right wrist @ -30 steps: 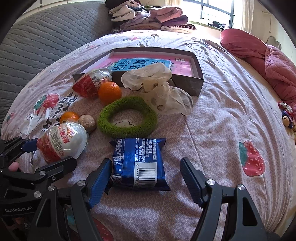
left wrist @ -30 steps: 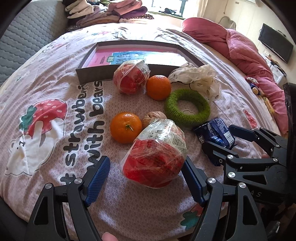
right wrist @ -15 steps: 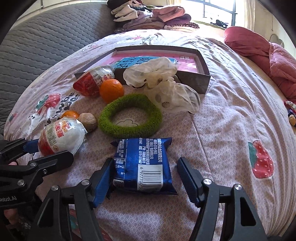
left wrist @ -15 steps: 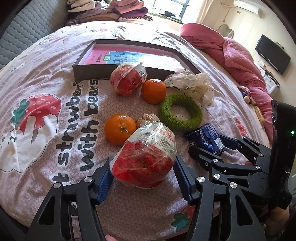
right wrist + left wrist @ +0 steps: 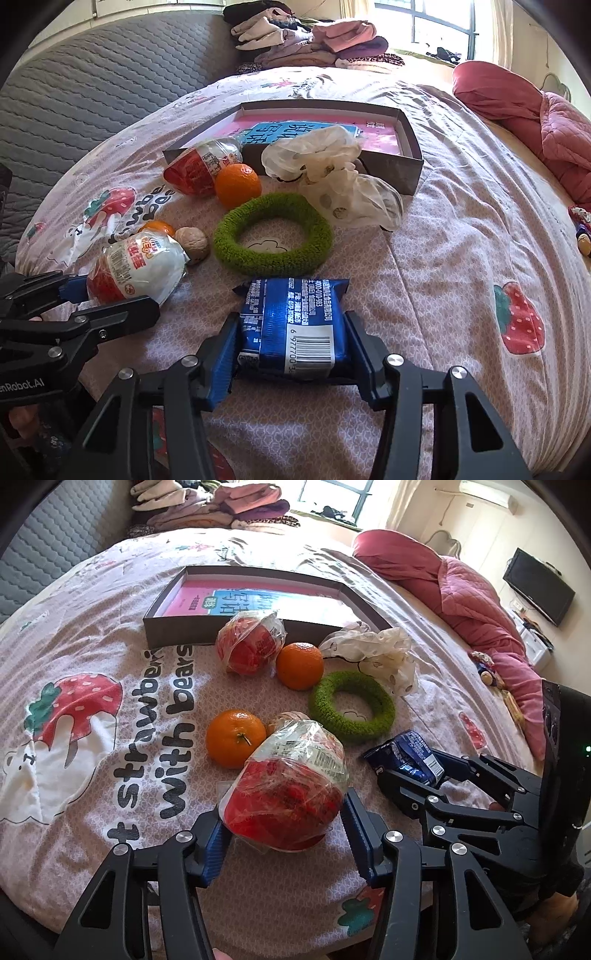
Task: Organize objects
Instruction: 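Close the left tool on the bagged apple while the right tool grips the blue packet, then lift and carry the bagged apple and blue packet over the grey tray with both tools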
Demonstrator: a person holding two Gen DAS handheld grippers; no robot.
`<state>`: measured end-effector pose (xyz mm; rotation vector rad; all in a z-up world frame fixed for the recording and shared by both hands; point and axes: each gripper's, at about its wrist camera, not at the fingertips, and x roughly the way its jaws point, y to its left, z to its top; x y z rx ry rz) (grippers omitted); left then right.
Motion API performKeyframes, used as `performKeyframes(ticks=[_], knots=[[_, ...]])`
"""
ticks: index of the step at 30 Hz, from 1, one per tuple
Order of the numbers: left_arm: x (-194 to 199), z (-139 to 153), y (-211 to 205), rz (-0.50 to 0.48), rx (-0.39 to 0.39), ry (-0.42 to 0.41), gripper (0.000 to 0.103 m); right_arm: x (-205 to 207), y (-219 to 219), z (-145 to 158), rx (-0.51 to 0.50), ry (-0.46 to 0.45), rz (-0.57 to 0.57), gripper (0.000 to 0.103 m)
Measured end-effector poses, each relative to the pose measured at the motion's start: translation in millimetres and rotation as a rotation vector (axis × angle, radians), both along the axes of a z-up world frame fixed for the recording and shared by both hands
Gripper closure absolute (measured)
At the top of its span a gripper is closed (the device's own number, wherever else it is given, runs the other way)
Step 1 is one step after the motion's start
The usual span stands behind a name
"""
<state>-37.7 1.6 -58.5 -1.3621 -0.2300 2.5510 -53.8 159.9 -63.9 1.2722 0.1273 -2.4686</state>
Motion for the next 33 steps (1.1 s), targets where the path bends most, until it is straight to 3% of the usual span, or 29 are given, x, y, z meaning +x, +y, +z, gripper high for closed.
performKeyframes(ticks=[10, 18, 33], knots=[[4.7, 9.3, -4.1, 0.005, 0.009, 0.033, 0.047, 3.4, 3.3, 8.5, -0.042, 0.018, -0.004, 0.049], [5.5, 11.5, -4.7, 0.004, 0.015, 0.043, 0.048, 2.4, 0.1, 2.9, -0.007, 0.008, 0.006, 0.051], [7.3, 19.9, -8.4, 0.012, 0.033, 0.068, 0.048, 1.8, 11.1, 14.0, -0.149, -0.023, -0.007, 0.052]])
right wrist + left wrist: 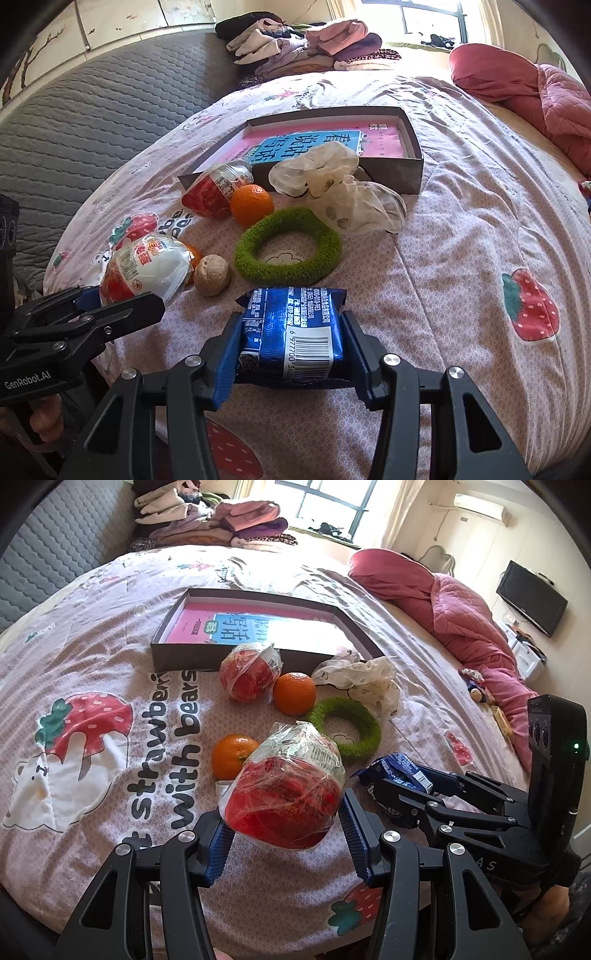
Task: Organize objects
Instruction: 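Lift and carry the bagged apple and blue packet over the grey tray with both tools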
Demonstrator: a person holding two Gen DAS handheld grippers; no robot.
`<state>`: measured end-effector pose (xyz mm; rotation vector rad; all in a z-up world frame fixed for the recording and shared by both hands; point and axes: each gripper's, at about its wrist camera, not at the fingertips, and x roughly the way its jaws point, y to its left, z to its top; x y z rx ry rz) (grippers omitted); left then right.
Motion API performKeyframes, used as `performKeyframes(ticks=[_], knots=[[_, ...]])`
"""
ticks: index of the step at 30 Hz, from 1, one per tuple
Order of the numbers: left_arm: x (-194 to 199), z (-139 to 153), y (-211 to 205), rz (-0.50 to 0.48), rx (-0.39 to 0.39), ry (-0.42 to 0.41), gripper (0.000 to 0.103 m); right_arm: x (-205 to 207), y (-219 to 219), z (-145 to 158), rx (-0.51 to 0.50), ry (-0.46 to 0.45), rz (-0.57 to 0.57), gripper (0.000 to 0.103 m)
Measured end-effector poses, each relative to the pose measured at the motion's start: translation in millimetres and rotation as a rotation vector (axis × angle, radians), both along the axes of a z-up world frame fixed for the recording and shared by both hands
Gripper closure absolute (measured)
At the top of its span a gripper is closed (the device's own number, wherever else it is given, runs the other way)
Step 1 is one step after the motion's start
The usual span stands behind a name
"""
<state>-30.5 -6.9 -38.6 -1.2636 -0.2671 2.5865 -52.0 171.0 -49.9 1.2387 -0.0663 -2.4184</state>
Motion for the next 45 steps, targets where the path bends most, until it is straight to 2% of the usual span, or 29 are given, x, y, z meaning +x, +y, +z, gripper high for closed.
performKeyframes(ticks=[16, 45], knots=[[-21.9, 26.7, -7.1, 0.015, -0.010, 0.072, 0.048, -19.5, -3.9, 45.6, -0.018, 0.115, 0.007, 0.052], [-122.5, 45.3, -20.0, 0.028, -0.027, 0.108, 0.048, -99.2, -12.3, 72.8, -0.011, 0.195, 0.003, 0.052]])
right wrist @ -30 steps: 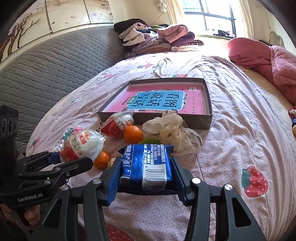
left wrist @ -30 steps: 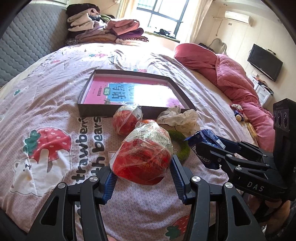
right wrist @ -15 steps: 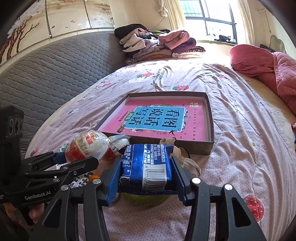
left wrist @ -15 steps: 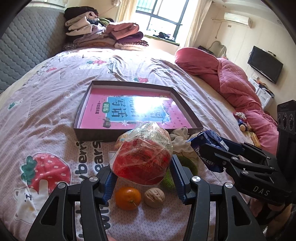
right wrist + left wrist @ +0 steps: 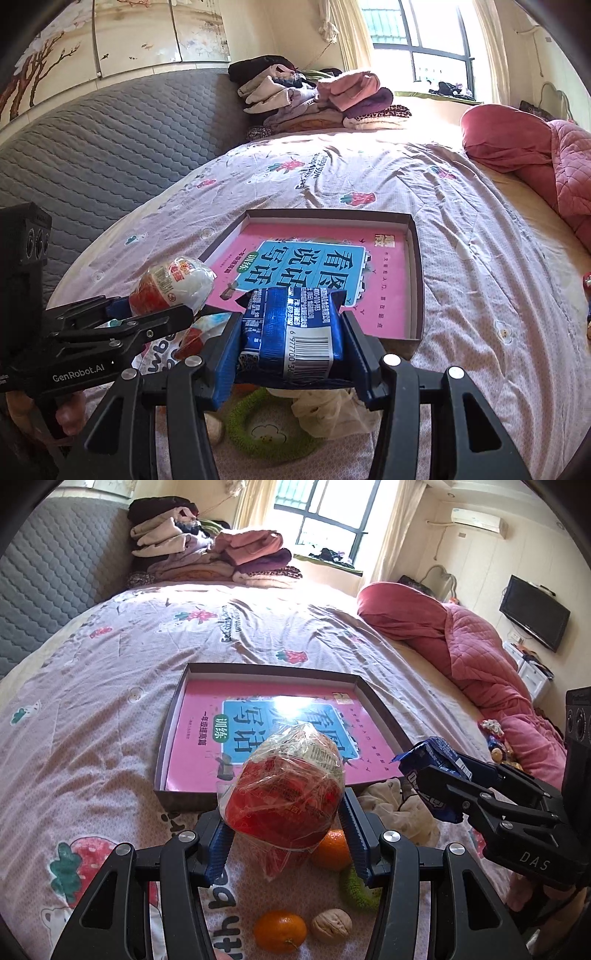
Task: Organize objects
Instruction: 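Lift and carry the bagged apple and blue packet over the grey tray with both tools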
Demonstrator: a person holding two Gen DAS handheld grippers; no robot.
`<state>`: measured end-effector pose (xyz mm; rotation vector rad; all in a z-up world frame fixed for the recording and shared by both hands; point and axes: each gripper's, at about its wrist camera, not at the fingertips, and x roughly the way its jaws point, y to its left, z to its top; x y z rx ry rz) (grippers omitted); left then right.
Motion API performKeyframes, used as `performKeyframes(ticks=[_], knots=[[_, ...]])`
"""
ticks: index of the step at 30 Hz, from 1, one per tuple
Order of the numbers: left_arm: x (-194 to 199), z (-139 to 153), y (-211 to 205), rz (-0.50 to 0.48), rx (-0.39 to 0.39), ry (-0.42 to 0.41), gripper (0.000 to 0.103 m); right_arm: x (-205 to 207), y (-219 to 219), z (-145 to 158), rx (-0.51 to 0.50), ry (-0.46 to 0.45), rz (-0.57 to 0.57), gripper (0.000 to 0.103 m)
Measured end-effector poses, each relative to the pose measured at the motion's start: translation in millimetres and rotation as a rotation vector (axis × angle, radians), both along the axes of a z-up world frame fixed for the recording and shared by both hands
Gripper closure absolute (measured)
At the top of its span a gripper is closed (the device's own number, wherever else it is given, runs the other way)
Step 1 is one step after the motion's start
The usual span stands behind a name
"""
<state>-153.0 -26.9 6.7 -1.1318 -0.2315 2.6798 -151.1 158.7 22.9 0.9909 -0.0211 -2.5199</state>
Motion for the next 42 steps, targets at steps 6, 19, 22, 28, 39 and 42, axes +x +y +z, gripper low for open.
performKeyframes(ticks=[6, 19, 22, 28, 39, 42], knots=[[-19.4, -0.9, -4.4, 0.016, -0.015, 0.001, 0.048, -18.1, 1.4, 4.0, 0.012, 0.025, -0.010, 0.052], [-64.6, 0.4, -22.1, 0.053, -0.039, 0.014, 0.048, -59.3, 16.1, -0.3, 0.030, 0.033, -0.062, 0.052], [-72.9, -3.2, -25.7, 0.061, -0.043, 0.012, 0.048, -67.4, 17.7, -1.7, 0.039, 0.036, -0.069, 0.052], [-85.2, -14.3, -30.1, 0.074, -0.046, -0.003, 0.048, -80.5, 16.4, -4.8, 0.062, 0.045, -0.074, 0.052], [-93.8, -37.3, -26.9, 0.065, -0.078, -0.039, 0.048, -96.3, 14.2, -27.7, 0.101, 0.007, -0.087, 0.051], [-94.3, -42.9, -25.5, 0.062, -0.087, -0.048, 0.048, -97.7, 14.2, -35.8, 0.110, -0.008, -0.090, 0.051]])
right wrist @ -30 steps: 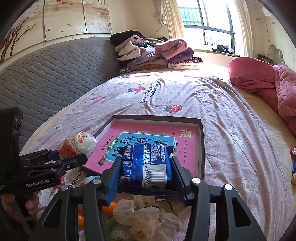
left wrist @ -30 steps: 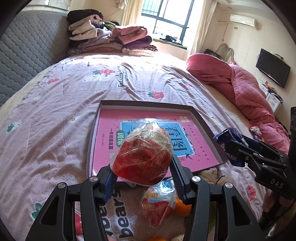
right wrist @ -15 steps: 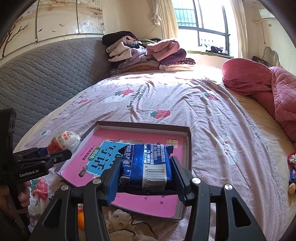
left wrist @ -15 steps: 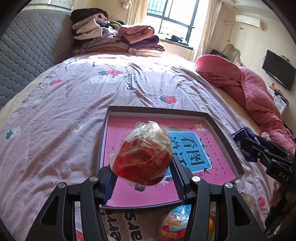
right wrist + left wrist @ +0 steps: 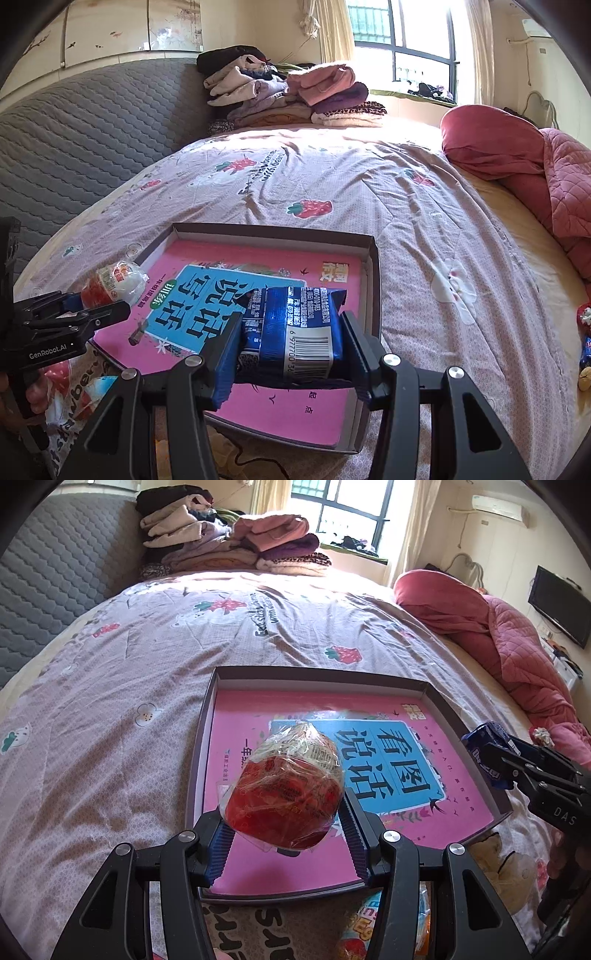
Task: Organize objects
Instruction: 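Lift and carry the bagged apple and blue packet over the grey tray with both tools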
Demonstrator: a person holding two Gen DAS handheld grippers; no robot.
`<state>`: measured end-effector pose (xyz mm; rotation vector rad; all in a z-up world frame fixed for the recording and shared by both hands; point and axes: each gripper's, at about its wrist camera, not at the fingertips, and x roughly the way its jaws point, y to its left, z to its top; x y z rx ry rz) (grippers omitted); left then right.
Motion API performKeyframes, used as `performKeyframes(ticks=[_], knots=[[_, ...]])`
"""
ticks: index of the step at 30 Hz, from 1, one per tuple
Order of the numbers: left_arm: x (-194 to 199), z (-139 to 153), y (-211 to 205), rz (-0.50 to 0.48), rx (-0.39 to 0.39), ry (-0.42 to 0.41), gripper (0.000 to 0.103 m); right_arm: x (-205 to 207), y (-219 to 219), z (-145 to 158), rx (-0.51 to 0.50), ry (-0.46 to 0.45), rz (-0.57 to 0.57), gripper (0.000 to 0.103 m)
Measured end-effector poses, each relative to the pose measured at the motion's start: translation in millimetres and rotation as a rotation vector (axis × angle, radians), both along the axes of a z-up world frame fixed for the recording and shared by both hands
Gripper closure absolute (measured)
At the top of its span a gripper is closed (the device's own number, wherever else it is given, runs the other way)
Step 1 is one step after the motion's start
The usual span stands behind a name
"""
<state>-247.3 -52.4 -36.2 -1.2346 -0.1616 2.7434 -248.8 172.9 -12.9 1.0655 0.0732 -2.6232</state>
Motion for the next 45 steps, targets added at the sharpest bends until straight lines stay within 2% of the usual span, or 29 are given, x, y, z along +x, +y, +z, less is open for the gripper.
performKeyframes(ticks=[25, 45], knots=[[-2.2, -23.8, 8.7, -0.012, -0.044, -0.078, 0.048, -10.6, -0.9, -40.5, 0.045, -0.105, -0.026, 0.051], [-4.3, -24.4, 5.8, -0.013, -0.033, -0.084, 0.047, -10.2, -8.3, -43.8, 0.067, -0.097, -0.022, 0.050]])
